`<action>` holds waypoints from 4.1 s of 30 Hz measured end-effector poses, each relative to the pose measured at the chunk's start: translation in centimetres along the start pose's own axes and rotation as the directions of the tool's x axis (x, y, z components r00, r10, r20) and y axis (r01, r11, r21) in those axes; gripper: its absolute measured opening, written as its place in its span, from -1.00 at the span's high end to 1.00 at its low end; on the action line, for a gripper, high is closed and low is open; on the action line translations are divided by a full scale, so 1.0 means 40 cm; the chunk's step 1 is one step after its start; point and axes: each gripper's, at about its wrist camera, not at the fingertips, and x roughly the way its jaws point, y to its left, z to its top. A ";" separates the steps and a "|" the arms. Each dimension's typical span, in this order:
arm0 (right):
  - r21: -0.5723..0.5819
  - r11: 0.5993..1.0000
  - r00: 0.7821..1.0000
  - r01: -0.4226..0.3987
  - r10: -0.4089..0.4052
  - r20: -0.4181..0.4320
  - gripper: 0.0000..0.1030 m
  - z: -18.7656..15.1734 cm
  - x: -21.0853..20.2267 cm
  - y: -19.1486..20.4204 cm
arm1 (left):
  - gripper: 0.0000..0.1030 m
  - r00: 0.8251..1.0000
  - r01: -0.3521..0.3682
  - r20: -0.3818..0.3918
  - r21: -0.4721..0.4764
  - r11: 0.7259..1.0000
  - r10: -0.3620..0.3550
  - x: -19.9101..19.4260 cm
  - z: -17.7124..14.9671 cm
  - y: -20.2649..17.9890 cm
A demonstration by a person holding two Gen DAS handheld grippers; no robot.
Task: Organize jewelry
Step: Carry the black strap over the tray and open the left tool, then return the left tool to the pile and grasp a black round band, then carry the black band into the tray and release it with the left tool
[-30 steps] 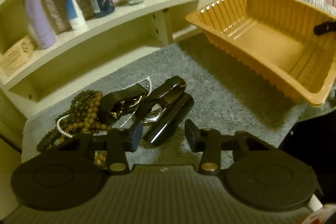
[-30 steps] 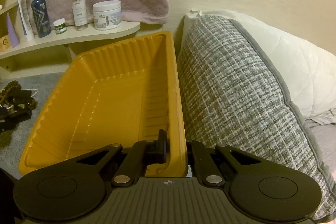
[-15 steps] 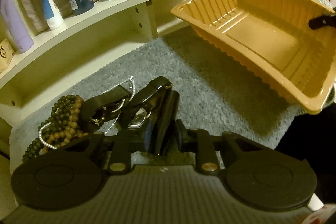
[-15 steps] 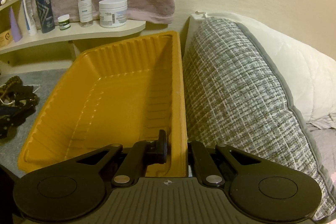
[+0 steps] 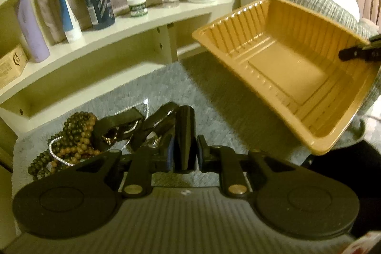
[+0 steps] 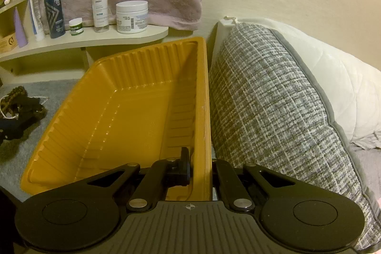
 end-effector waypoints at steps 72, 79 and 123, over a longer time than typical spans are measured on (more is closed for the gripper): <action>-0.029 1.000 1.000 0.004 -0.004 -0.001 0.94 0.007 0.017 -0.004 | 0.78 0.970 -0.242 0.075 0.251 0.937 0.231 0.082 -0.011 0.001; -0.032 0.999 1.000 0.004 -0.004 0.005 0.94 0.007 0.013 -0.002 | 0.82 0.976 -0.216 0.072 0.191 0.957 0.206 0.051 -0.004 0.008; -0.017 1.000 1.000 0.002 -0.002 0.019 0.95 0.004 0.002 0.002 | 0.82 0.976 0.160 0.134 0.079 0.984 -0.169 0.010 0.106 -0.265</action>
